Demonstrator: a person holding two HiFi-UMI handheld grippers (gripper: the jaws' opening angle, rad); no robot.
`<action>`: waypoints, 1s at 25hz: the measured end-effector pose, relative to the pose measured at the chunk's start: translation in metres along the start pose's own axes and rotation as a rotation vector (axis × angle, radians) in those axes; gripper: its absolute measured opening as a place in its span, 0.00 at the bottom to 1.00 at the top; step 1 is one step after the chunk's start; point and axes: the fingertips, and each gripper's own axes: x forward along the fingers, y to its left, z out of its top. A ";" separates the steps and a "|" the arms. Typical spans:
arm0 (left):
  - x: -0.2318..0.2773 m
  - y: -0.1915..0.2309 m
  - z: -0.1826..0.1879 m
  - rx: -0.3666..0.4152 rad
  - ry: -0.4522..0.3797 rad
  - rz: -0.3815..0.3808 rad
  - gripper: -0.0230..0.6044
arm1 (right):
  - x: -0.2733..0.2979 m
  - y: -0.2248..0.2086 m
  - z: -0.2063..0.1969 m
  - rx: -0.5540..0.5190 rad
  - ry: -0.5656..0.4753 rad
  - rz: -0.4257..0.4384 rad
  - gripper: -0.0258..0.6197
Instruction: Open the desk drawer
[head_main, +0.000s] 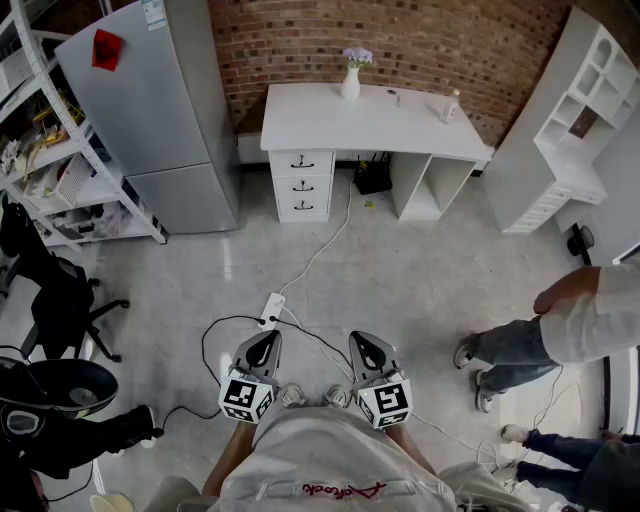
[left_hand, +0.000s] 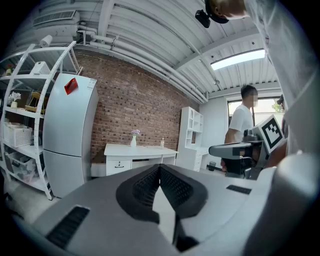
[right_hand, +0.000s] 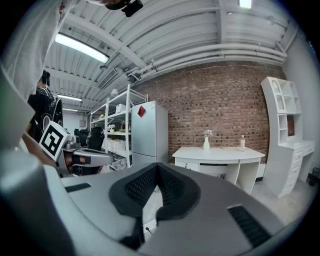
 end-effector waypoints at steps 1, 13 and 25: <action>0.000 0.001 0.001 -0.003 0.001 -0.002 0.06 | 0.001 0.001 0.001 0.001 0.002 -0.002 0.07; 0.008 -0.005 0.000 -0.004 0.002 0.002 0.06 | -0.002 -0.008 0.001 0.004 -0.004 0.006 0.07; 0.028 -0.003 0.002 0.004 -0.002 0.060 0.06 | -0.005 -0.038 -0.013 0.018 0.023 0.028 0.07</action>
